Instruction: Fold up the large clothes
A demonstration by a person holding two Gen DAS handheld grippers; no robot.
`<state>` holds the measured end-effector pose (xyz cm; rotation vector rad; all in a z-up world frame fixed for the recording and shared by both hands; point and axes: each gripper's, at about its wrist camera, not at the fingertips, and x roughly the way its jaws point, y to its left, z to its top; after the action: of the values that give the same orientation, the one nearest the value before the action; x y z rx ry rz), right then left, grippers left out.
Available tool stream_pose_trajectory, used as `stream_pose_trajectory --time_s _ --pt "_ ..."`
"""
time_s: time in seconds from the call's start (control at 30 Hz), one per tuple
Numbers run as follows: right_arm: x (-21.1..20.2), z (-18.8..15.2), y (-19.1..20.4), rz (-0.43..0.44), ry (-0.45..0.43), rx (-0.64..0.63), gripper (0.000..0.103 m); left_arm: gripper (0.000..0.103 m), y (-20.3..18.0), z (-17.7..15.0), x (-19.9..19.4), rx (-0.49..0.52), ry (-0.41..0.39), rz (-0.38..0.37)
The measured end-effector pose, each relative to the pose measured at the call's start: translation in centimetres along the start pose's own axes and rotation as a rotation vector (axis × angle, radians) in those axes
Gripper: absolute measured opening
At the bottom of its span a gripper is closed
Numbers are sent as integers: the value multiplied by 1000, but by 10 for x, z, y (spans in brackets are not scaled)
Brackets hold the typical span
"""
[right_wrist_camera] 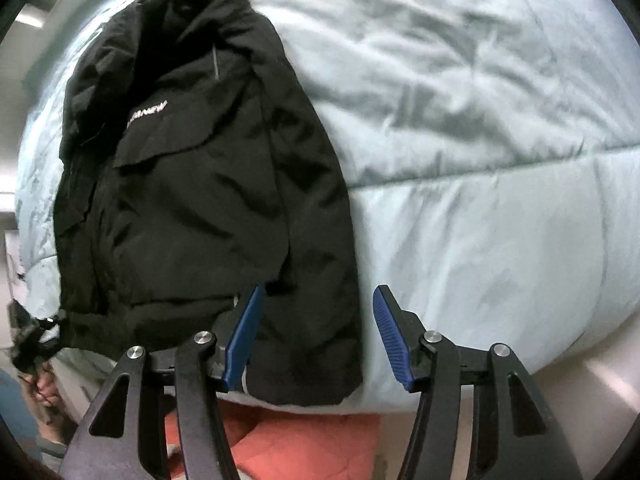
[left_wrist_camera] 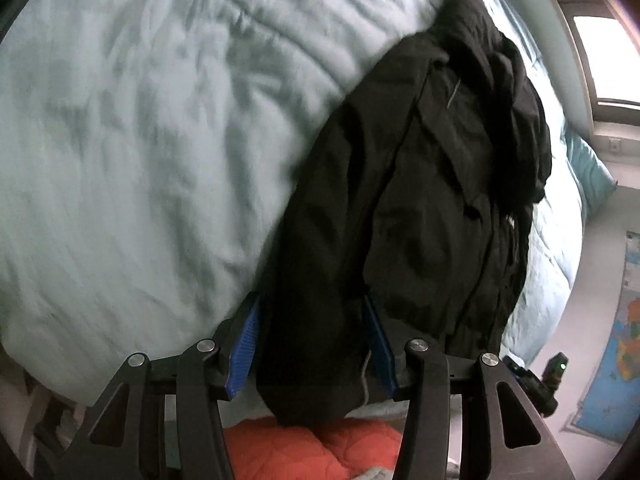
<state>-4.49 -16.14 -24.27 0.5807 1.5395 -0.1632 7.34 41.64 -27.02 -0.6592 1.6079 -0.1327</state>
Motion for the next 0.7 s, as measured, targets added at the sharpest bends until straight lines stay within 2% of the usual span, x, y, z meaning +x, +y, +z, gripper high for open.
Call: stream_pose_trajectory --time_s 0.1,0.33,0.4,0.43,0.5,0.53,0.6,0.7 --pt "15 -7 -1 26 41 3 62 53 7 -5 10 -14 38 -30" --pt "39 -13 0 29 87 -2 63 57 20 -7 21 -55 27 -76" --pt "35 -14 4 27 71 -23 52 56 17 -8 18 -42 7 -89" --pt "32 -14 5 20 66 -41 35 54 13 -10 15 -22 -10 -116" --pt "24 -14 11 4 57 -73 32 52 6 -12 9 17 -30 -156" --pt "20 -15 13 10 51 -86 30 48 0 -14 7 46 -31 -172" --pt "16 -16 17 25 50 -109 30 47 -9 -14 7 83 -26 -169" --pt "23 -15 16 51 84 -100 33 47 -10 -12 19 70 5 -165"
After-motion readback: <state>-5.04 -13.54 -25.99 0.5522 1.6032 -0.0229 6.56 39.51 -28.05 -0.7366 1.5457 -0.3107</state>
